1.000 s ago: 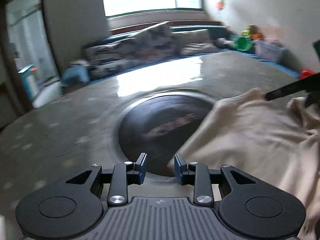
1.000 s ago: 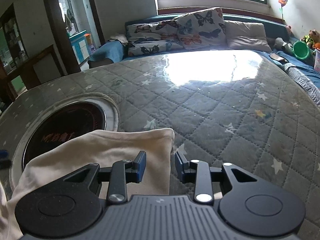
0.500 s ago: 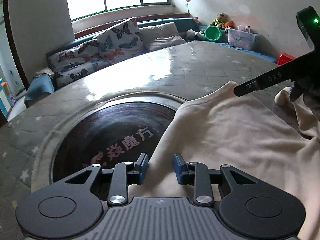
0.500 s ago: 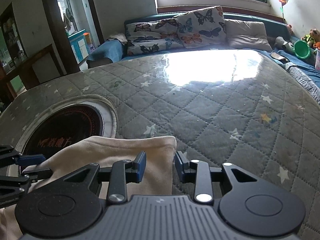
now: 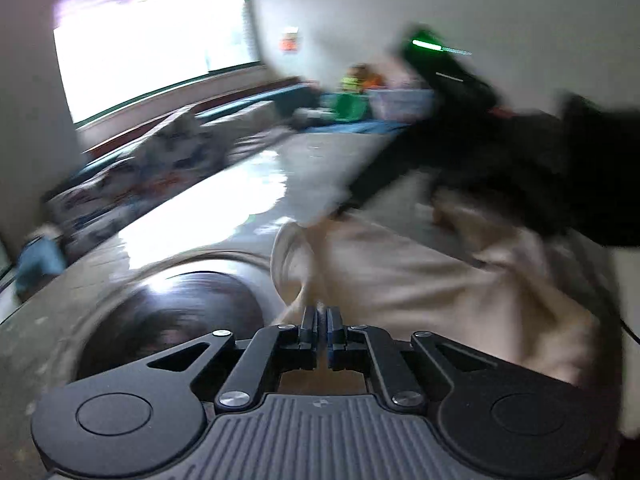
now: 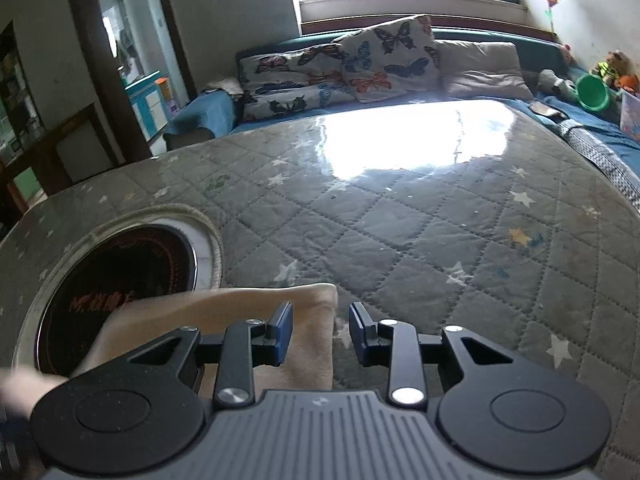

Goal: Fold clothes

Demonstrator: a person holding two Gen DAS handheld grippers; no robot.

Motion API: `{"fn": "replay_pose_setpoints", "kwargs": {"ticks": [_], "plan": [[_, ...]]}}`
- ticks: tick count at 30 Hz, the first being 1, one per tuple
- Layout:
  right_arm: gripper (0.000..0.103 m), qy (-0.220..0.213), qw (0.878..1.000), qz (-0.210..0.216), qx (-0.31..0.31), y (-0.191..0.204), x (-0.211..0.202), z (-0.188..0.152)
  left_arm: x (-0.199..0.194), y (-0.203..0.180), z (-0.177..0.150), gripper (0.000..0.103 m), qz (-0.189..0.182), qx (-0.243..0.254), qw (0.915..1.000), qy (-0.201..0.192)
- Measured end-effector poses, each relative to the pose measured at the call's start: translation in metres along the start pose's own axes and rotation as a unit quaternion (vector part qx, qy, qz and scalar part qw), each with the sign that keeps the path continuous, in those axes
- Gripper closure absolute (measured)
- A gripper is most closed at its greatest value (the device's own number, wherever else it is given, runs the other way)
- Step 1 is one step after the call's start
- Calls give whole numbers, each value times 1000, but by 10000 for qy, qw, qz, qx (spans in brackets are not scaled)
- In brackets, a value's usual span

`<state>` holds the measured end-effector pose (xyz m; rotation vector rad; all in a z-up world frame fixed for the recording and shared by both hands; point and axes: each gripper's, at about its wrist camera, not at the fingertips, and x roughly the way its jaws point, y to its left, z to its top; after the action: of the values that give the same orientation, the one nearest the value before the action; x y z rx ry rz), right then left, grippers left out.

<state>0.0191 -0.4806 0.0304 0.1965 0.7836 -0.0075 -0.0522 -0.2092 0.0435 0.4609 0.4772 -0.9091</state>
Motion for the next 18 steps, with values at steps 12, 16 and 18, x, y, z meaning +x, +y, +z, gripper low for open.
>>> {"fn": "replay_pose_setpoints", "kwargs": {"ticks": [12, 16, 18], "plan": [[72, -76, 9998, -58, 189, -9, -6, -1, -31, 13, -6, 57, 32, -471, 9988, -163], [72, -66, 9998, -33, 206, -10, -7, -1, -14, 30, -15, 48, 124, -1171, 9922, 396], [72, -69, 9998, -38, 194, -10, -8, -1, -9, 32, -21, 52, 77, -1326, 9896, 545]]}}
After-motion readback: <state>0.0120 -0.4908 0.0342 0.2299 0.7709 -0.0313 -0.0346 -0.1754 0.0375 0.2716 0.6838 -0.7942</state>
